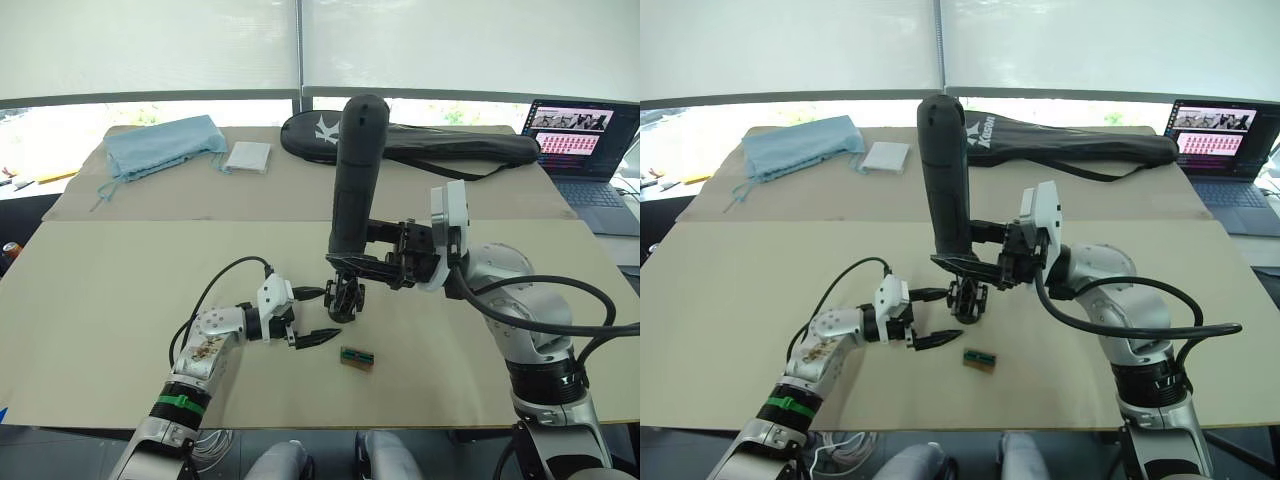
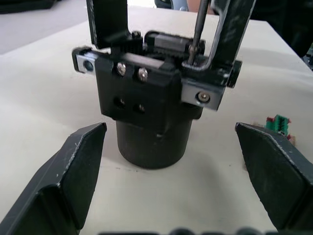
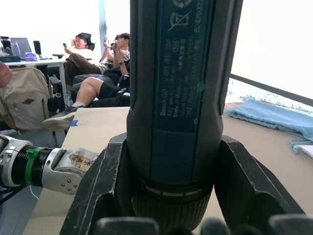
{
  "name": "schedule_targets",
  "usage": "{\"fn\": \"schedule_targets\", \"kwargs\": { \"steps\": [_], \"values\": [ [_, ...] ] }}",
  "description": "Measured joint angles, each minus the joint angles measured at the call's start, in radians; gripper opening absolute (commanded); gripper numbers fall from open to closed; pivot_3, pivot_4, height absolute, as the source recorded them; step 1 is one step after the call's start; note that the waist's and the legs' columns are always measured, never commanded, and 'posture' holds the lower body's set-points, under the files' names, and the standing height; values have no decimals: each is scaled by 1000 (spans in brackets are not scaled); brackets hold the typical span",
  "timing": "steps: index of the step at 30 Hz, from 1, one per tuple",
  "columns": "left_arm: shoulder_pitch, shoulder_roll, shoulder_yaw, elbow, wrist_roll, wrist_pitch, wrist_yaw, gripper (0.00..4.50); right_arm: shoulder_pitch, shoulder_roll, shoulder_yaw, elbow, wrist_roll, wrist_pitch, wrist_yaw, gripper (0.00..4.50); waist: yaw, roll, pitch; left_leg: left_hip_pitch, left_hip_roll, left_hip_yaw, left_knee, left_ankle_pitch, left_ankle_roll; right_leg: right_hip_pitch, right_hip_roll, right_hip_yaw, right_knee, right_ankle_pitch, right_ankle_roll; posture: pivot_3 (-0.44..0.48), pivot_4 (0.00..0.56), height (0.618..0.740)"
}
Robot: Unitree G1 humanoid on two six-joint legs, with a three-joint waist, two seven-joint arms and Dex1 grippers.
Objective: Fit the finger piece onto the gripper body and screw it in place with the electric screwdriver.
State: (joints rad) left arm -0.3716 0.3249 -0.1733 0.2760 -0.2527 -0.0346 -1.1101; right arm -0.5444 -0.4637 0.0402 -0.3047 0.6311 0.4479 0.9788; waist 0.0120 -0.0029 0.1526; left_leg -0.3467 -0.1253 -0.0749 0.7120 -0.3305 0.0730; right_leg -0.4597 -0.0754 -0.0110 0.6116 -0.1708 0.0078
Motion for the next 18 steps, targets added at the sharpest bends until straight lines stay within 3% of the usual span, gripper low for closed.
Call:
{"fn": "schedule_targets", "kwargs": {
  "steps": [18],
  "values": [
    [-76, -29, -22, 104, 59, -8, 24, 4500, -8, 2, 17, 2, -7, 0, -7, 1921, 0, 0, 0, 0, 0, 0, 0, 0, 0, 0, 0, 0, 0, 0, 0, 0, 150, 740]
  ]
}}
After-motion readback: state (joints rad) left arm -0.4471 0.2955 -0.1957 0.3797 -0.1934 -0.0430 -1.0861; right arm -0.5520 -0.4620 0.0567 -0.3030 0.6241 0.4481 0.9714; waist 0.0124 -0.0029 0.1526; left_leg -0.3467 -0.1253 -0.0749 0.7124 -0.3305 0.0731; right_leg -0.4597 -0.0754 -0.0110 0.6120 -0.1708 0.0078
